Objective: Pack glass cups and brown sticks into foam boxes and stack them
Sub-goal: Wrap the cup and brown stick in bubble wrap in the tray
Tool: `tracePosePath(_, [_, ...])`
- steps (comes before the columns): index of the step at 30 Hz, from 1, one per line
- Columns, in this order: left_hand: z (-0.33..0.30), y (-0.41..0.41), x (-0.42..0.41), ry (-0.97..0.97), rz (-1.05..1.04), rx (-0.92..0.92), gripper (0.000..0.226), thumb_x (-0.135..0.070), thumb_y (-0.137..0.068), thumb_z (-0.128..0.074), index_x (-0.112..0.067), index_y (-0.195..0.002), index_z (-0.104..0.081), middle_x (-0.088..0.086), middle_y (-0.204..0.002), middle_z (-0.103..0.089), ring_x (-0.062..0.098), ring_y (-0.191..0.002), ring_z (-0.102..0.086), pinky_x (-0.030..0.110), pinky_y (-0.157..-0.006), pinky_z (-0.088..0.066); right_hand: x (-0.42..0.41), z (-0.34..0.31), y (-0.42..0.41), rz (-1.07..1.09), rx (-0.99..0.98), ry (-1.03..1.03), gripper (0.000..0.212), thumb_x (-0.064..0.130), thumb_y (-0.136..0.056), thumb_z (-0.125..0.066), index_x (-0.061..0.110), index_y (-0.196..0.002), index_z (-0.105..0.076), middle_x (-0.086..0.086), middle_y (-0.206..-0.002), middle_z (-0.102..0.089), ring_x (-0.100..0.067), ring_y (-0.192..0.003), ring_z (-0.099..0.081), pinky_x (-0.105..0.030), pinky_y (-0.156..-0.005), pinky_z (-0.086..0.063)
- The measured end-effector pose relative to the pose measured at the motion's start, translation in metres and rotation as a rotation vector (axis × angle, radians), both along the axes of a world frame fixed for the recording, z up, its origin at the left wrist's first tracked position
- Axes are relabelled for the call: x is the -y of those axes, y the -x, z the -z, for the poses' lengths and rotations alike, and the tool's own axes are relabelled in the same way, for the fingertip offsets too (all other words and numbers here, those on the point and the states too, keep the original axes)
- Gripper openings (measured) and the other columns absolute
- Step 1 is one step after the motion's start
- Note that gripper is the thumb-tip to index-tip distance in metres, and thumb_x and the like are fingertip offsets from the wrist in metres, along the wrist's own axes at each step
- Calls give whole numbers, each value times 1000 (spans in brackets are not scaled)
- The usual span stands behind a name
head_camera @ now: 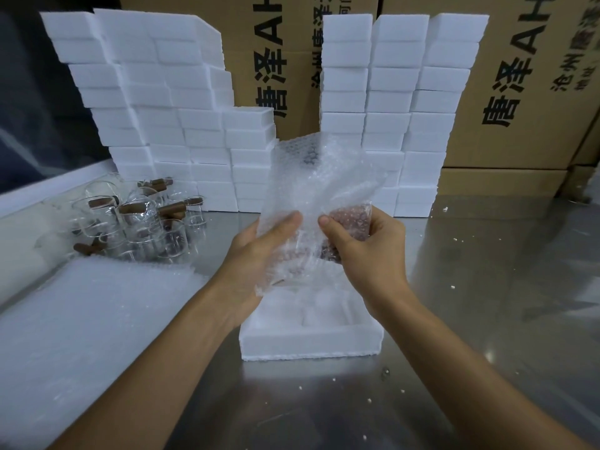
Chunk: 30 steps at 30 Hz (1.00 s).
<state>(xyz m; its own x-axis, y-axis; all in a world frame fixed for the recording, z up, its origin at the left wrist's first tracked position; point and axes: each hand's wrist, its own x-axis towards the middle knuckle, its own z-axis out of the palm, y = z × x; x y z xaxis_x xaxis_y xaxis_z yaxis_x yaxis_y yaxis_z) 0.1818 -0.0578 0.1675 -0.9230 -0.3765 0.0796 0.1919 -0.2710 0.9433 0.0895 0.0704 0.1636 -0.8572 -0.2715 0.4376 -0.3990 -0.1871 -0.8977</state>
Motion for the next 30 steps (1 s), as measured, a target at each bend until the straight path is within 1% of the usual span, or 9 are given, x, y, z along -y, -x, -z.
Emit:
tracePosePath(4, [0,4,-3,-58,-195,53,45,-38,-84,-72,-14,-122,-67,8,-117,-72,28,-106,-70,48,-96,-53,2,3,-4,-67,30,27,14,9,-86,-77,0,-82,-67,1,-59,-64,-9,-52,-63,-28,-55,-58])
tracePosePath(8, [1,6,-1,-68,-322,42,26,-27,-90,-68,-10,-109,-72,11,-105,-75,31,-98,-72,49,-87,-58,4,5,-7,-102,62,18,13,9,-88,-75,0,-90,-65,-2,-61,-65,-12,-52,-64,-34,-56,-61])
tracePosePath(13, [5,9,5,-24,-435,29,17,-29,-96,-63,-15,-90,-70,3,-88,-77,24,-86,-74,41,-77,-60,1,7,-9,-35,75,43,38,17,-91,-72,32,-107,-41,-7,-93,-69,-19,-58,-70,-35,-56,-61])
tracePosePath(16, [3,9,4,-40,-446,43,18,-29,-98,-60,-14,-98,-69,0,-90,-77,22,-88,-73,49,-87,-58,1,11,-8,53,-54,-11,34,19,-94,-68,35,-112,-45,4,-107,-61,-23,-60,-70,-47,-62,-62])
tracePosePath(19, [1,8,4,-77,-429,52,27,-29,-100,-55,-9,-114,-67,5,-103,-76,26,-101,-71,51,-94,-54,3,13,-5,74,-143,-156,6,34,-98,-60,31,-102,-64,23,-96,-65,-13,-69,-70,-37,-73,-60])
tracePosePath(22, [-2,6,4,-106,-410,25,27,-29,-102,-53,-11,-115,-67,6,-104,-76,25,-98,-72,43,-84,-59,4,16,-8,54,-209,-290,35,51,-99,-49,26,-80,-64,23,-74,-65,0,-74,-65,-13,-66,-48])
tracePosePath(25, [-4,6,4,-119,-392,-1,31,-30,-102,-50,-10,-121,-65,10,-110,-74,27,-99,-72,45,-83,-59,5,18,-12,20,-274,-388,61,52,-101,-43,12,-55,-41,2,-47,-41,-13,-47,-42,-34,-56,-45])
tracePosePath(28, [-6,5,2,-136,-364,-26,31,-28,-102,-51,-10,-124,-63,13,-117,-71,30,-105,-69,51,-94,-54,4,16,-12,23,-259,-402,62,51,-100,-45,19,-53,-22,6,-46,-21,-10,-45,-22,-24,-47,-22])
tracePosePath(30, [-7,3,1,-134,-322,-37,32,-28,-102,-51,-10,-125,-62,13,-120,-70,32,-112,-66,55,-103,-47,3,15,-11,30,-242,-379,62,49,-101,-46,19,-52,-21,6,-45,-20,-10,-44,-21,-22,-45,-21])
